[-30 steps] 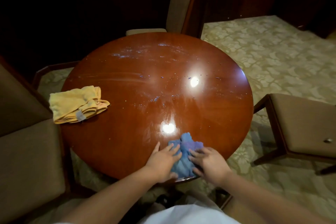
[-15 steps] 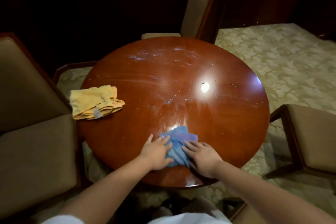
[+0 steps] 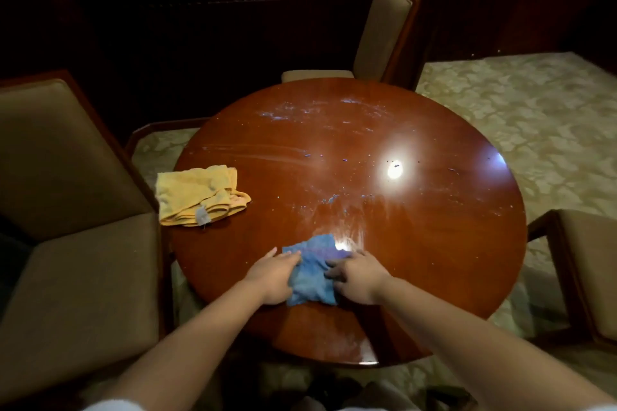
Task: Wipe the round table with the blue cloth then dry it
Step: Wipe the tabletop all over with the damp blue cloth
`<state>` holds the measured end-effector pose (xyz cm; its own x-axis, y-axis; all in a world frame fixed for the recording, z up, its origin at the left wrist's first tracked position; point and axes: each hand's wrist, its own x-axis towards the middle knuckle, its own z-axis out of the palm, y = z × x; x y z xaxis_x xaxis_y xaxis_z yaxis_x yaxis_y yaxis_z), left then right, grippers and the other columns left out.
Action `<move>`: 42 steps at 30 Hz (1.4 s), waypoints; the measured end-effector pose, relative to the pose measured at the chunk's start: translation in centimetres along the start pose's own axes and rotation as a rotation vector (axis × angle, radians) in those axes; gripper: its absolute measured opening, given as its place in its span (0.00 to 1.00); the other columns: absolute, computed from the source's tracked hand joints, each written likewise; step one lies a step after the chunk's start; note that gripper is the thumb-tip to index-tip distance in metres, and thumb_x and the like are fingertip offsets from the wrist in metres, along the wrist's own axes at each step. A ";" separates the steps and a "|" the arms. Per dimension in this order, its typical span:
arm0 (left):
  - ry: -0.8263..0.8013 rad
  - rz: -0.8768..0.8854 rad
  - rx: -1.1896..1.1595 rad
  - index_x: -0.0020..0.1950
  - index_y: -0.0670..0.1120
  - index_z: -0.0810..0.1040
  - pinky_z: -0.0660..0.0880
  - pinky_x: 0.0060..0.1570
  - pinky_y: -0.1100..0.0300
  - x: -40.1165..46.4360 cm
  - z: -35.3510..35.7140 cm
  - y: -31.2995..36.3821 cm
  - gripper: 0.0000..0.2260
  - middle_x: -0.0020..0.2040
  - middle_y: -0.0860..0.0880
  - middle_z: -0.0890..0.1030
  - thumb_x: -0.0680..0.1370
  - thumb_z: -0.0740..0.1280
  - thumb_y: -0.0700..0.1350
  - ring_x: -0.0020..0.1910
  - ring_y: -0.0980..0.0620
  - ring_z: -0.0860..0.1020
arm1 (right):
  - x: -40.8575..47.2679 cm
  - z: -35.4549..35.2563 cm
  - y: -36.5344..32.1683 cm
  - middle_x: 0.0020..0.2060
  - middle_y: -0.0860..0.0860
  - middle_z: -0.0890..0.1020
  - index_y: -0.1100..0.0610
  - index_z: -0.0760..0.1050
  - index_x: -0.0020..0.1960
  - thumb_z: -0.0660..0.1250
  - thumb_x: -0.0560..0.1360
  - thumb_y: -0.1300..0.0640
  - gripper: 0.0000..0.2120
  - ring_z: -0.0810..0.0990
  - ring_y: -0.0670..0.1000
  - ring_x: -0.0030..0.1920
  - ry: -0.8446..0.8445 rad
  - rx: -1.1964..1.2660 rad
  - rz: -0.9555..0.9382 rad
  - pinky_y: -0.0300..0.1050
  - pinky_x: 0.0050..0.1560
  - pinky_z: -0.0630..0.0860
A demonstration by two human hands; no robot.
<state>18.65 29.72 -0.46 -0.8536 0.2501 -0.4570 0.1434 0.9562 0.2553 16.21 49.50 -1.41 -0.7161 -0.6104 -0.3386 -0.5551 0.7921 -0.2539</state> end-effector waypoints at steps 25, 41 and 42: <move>0.303 -0.041 0.251 0.77 0.43 0.41 0.31 0.72 0.56 -0.6 6.7 -1.1 0.31 0.75 0.50 0.37 0.81 0.38 0.61 0.76 0.51 0.40 | 1.4 3.5 -1.4 0.63 0.59 0.78 0.64 0.75 0.64 0.68 0.68 0.60 0.25 0.76 0.58 0.63 0.170 -0.093 -0.276 0.54 0.63 0.74; 0.149 -0.069 0.200 0.77 0.42 0.54 0.36 0.72 0.59 -4.3 4.5 -7.3 0.30 0.77 0.48 0.50 0.79 0.51 0.56 0.76 0.52 0.52 | 5.1 2.6 -5.8 0.59 0.58 0.79 0.62 0.77 0.58 0.61 0.72 0.60 0.16 0.76 0.59 0.58 0.020 -0.130 -0.399 0.53 0.59 0.74; 0.124 -0.027 0.200 0.78 0.44 0.44 0.34 0.72 0.59 -3.8 4.0 -7.8 0.31 0.76 0.51 0.40 0.80 0.50 0.56 0.77 0.53 0.42 | 5.3 2.5 -5.7 0.59 0.58 0.79 0.62 0.77 0.59 0.61 0.72 0.60 0.17 0.76 0.59 0.59 0.014 -0.131 -0.389 0.53 0.59 0.73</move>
<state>22.80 21.92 -4.15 -0.9117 0.2148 -0.3503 0.2052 0.9766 0.0647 16.62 41.70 -4.01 -0.4474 -0.8648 -0.2280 -0.8340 0.4955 -0.2428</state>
